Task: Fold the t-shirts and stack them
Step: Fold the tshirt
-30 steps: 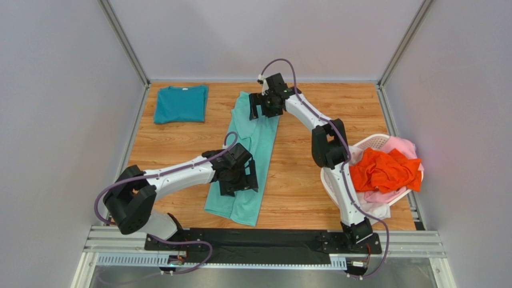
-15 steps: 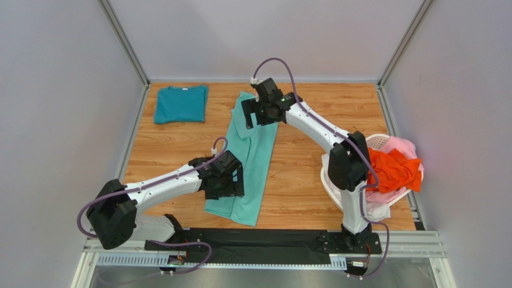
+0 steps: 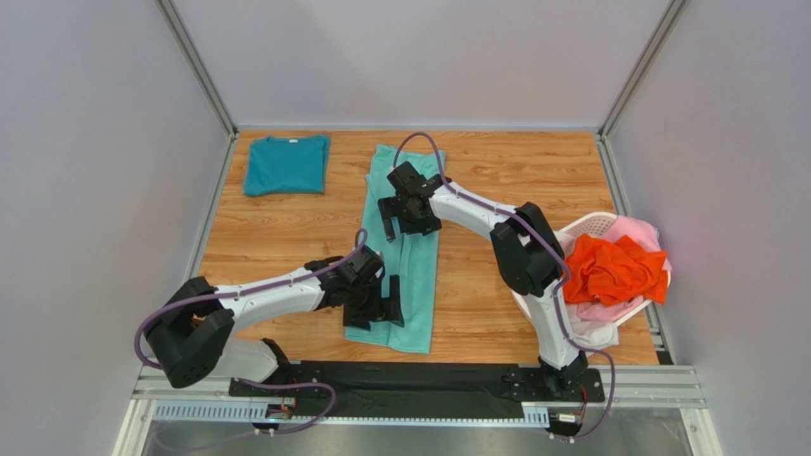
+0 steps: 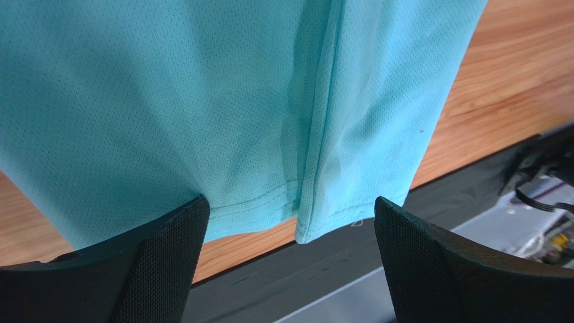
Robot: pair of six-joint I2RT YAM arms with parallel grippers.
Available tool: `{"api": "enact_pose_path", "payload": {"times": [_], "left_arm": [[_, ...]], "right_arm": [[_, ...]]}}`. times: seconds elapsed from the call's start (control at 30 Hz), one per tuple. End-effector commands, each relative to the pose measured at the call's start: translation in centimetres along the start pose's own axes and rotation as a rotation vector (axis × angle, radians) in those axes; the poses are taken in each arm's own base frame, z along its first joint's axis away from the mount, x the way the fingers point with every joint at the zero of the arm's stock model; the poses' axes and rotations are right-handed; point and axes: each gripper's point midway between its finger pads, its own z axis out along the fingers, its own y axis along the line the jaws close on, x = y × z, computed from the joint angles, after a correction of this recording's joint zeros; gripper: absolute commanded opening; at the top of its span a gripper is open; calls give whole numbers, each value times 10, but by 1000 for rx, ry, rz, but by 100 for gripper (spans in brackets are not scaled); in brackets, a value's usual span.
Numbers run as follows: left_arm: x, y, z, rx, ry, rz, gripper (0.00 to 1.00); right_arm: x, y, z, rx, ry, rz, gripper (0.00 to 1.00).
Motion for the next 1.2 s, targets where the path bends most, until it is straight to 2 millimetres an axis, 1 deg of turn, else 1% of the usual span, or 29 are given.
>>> {"api": "enact_pose_path", "payload": {"times": [0.0,0.13,0.17,0.23,0.33,0.37,0.43,0.47,0.5,0.53,0.57,0.6,0.63,0.67,0.7,0.73,0.77,0.8,0.83,0.87,0.9,0.93,0.97,1.0,1.03,1.07,1.1,1.13,1.17], "left_arm": [[12,-5,19,59,63,-30,100],[9,-17,24,85,69,-51,100],[7,-27,23,98,60,-35,100],[4,-32,22,91,56,-29,100],[-2,-31,15,48,25,-26,100],[-4,-25,10,13,11,-28,100],[-9,-26,-4,7,-27,-10,100],[-11,-23,-12,-12,-46,-2,100],[-16,-30,-24,20,-80,20,100],[-17,-31,-31,26,-94,52,100],[-20,-37,-41,46,-107,74,100],[-21,-44,-52,86,-127,111,100],[-21,-47,-58,102,-130,144,100],[-20,-46,-68,101,-136,152,100],[-19,-43,-72,87,-142,152,100],[-19,-37,-74,64,-149,151,100],[-19,-24,-78,15,-169,140,100],[-18,-17,-78,-11,-176,136,100],[-14,-4,-74,-49,-172,123,100],[-9,3,-73,-66,-157,114,100],[-6,8,-70,-77,-148,105,100],[-1,23,-63,-122,-143,91,100],[2,26,-59,-126,-136,84,100],[5,28,-55,-125,-125,70,100],[8,33,-48,-128,-117,62,98],[14,33,-44,-120,-89,53,95],[17,34,-42,-121,-74,42,92],[20,34,-38,-109,-58,37,86],[22,34,-35,-106,-53,32,83]], "right_arm": [[-22,3,6,0,-50,29,100],[-30,-4,4,4,-63,34,100],[-32,-3,2,0,-70,32,100],[-37,-6,-5,4,-86,29,100],[-41,-11,-16,26,-105,21,100],[-46,-11,-25,31,-125,18,100],[-46,-18,-36,62,-141,15,100],[-52,-17,-51,61,-172,21,100],[-53,-19,-58,72,-188,20,100],[-49,-23,-62,79,-187,28,100],[-50,-24,-71,81,-201,37,100],[-56,-24,-91,78,-250,47,100],[-47,-30,-93,88,-245,48,100],[-44,-32,-99,89,-258,64,100],[-50,-31,-121,69,-318,74,100],[-44,-33,-124,66,-321,83,100],[-24,-38,-117,69,-286,91,100],[-22,-33,-133,26,-322,98,100],[-13,-32,-134,7,-316,100,100],[13,-36,-125,1,-268,95,100],[25,-29,-126,-40,-247,91,100],[32,-25,-137,-64,-259,92,100],[56,-28,-129,-57,-214,87,100],[71,-19,-130,-72,-196,81,100],[82,-17,-137,-86,-200,76,100],[94,-15,-135,-90,-182,70,100],[120,-12,-129,-92,-139,53,100],[130,-10,-129,-95,-126,50,100],[137,-7,-132,-110,-125,48,100]]}}
